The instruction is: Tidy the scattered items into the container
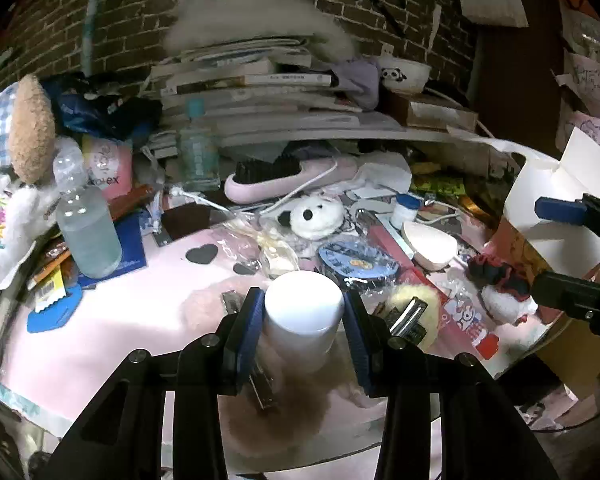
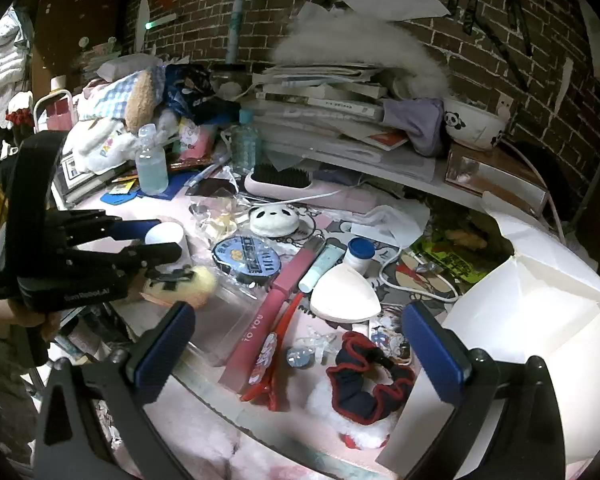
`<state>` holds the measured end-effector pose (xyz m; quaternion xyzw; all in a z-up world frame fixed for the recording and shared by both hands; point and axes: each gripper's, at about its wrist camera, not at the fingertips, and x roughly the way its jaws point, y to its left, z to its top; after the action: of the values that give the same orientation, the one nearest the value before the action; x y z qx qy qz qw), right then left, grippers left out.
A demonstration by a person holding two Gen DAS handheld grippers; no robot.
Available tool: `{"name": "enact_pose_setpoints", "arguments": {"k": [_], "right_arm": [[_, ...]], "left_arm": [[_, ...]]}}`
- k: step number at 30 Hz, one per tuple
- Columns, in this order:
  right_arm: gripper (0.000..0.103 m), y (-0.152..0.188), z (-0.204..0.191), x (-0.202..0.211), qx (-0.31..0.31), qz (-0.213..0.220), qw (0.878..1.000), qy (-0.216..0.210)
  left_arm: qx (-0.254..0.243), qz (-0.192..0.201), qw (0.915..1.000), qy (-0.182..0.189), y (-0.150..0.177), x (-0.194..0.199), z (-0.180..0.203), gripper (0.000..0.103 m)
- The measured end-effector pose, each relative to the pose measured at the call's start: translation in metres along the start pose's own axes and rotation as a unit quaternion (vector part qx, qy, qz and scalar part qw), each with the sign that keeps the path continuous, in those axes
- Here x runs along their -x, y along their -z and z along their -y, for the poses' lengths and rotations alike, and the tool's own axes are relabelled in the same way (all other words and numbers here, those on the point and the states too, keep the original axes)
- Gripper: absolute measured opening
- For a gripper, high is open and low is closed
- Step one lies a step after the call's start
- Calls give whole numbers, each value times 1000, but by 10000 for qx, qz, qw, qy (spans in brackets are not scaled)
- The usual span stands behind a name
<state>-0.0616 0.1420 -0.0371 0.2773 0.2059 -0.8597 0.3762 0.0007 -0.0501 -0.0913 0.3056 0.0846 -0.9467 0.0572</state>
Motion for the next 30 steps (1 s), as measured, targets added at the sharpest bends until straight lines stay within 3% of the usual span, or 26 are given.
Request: {"name": "enact_pose_setpoints", "arguments": {"k": [9, 16, 22, 26, 30], "right_arm": [[103, -6, -8, -2, 118, 25, 9999, 27], [103, -4, -24, -15, 318, -12, 9995, 71], [103, -3, -32, -38, 479, -87, 9986, 220], [103, -3, -30, -48, 484, -107, 9984, 287], [103, -2, -25, -57, 437, -114, 9983, 375]], "left_arm": [[133, 317, 9992, 223, -35, 18, 0, 35], [-139, 706, 9952, 663, -96, 42, 31, 35], [-438, 778, 9889, 1186, -151, 58, 71, 35], [-675, 529, 9810, 1738, -179, 58, 113, 35], [-761, -140, 9672, 2420, -190, 33, 166, 35]]}}
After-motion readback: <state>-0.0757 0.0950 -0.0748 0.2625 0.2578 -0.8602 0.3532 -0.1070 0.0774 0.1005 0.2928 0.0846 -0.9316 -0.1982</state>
